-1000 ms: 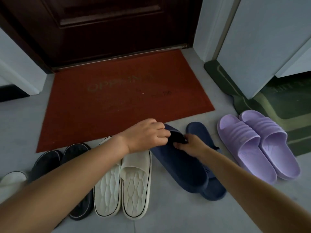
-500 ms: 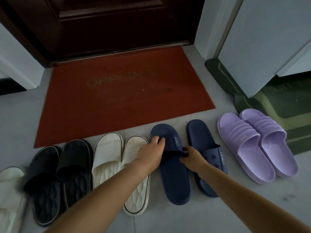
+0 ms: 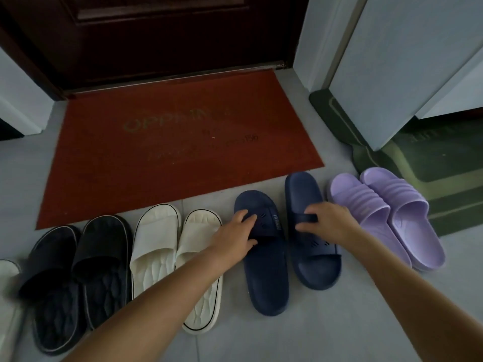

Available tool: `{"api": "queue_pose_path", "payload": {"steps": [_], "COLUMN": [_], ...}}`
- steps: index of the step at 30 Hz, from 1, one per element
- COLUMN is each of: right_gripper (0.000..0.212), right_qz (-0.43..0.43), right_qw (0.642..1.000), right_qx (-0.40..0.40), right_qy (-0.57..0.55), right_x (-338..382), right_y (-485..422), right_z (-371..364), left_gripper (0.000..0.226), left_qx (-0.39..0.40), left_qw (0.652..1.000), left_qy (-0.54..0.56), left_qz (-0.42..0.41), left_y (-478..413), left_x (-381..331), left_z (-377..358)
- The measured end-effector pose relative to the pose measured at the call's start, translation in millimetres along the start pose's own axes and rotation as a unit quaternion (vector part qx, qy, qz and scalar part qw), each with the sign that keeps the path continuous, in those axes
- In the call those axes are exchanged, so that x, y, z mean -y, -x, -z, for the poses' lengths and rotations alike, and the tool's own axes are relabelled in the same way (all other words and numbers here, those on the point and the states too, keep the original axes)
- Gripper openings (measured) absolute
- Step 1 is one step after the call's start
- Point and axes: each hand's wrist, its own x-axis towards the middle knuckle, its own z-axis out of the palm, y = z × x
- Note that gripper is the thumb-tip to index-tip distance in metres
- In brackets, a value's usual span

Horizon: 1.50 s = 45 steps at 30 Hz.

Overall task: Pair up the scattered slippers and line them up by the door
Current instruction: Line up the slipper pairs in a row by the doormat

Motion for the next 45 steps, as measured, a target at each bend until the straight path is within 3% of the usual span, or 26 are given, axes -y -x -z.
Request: {"api": "queue_pose_path", "payload": {"steps": [3,5,6,7,8,10,12,14,16,20,24,26,28,29,31,32,34,37,39,42,45], "right_gripper": [0.042,0.047,0.048,0.048,0.046,0.031,0.008,0.015,0.012,0.015,0.018,0.017,0.007,0.005,0.008,0.014,0.04,0.094,0.114,0.091,0.076], "right_qz": [-0.013,-0.018,-0.03,-0.05,-0.076,-0.14,-0.196,-0.213,-0.225,-0.214,-0.166,-0.147,-0.158,-0.176,-0.218,-0.237,-0.243,-0.146,-0.06,-0.025,-0.027], "right_qw": [0.992,0.982,0.974,0.961,0.938,0.846,0.708,0.596,0.562,0.618,0.646,0.692,0.75,0.771,0.798,0.819,0.873,0.932,0.966,0.99,0.997], "right_qx": [-0.072,-0.109,-0.124,-0.135,-0.142,-0.12,-0.042,0.023,0.074,0.14,0.141,0.148,0.09,0.024,-0.116,-0.147,-0.073,0.154,0.165,0.09,0.058], "right_qy": [-0.103,-0.154,-0.188,-0.237,-0.308,-0.5,-0.677,-0.774,-0.793,-0.743,-0.732,-0.691,-0.636,-0.611,-0.549,-0.502,-0.417,-0.294,-0.188,-0.109,-0.05], "right_x": [7.9,19.1,25.5,32.5,40.0,58.2,80.2,99.9,115.3,113.6,101.4,106.6,108.2,102.9,82.9,70.3,46.9,28.6,27.3,27.9,6.8], "right_y": [-8.9,-13.3,-14.2,-14.2,-13.7,-12.2,-10.2,-8.5,-5.7,-0.7,0.4,-2.1,-10.6,-16.8,-27.2,-30.1,-28.2,-13.8,-7.2,-10.0,-15.0], "right_z": [31.1,49.7,55.5,59.1,60.3,60.8,60.0,53.0,42.3,27.5,22.9,18.9,12.7,8.8,0.2,-6.0,-22.5,-51.4,-65.9,-76.9,-69.1], "left_gripper": [0.087,0.083,0.074,0.065,0.059,0.061,0.059,0.044,0.023,0.017,0.007,0.022,0.046,0.052,0.047,0.04,0.025,0.005,0.009,0.019,0.02], "left_qx": [-0.018,-0.066,-0.087,-0.098,-0.104,-0.103,-0.11,-0.132,-0.175,-0.214,-0.121,-0.099,-0.089,-0.09,-0.099,-0.103,-0.107,-0.097,-0.067,-0.04,-0.039], "left_qw": [0.998,0.993,0.983,0.958,0.908,0.8,0.751,0.716,0.673,0.683,0.682,0.677,0.68,0.683,0.678,0.674,0.673,0.691,0.73,0.777,0.772], "left_qy": [0.066,0.096,0.16,0.271,0.405,0.588,0.649,0.682,0.709,0.669,0.665,0.655,0.637,0.628,0.626,0.629,0.628,0.613,0.58,0.54,0.549], "left_qz": [0.001,-0.009,-0.007,0.01,0.031,0.064,0.061,0.069,0.115,0.202,0.28,0.32,0.352,0.361,0.372,0.373,0.374,0.371,0.356,0.322,0.317], "left_y": [-1.1,3.9,8.8,15.9,24.0,35.4,39.3,37.8,31.9,19.6,9.9,3.0,-5.5,-9.2,-14.1,-16.0,-16.6,-10.0,-3.2,4.7,-3.3], "left_x": [-3.0,-8.0,-9.8,-11.8,-13.4,-8.3,-1.3,0.4,3.0,34.0,61.4,65.0,65.0,64.0,63.3,64.3,67.3,73.4,73.1,59.5,37.6], "left_z": [8.0,16.9,21.1,26.6,32.3,43.4,52.3,60.5,68.4,85.7,93.2,90.3,88.4,87.6,83.5,80.8,77.3,78.9,80.2,80.9,77.2]}}
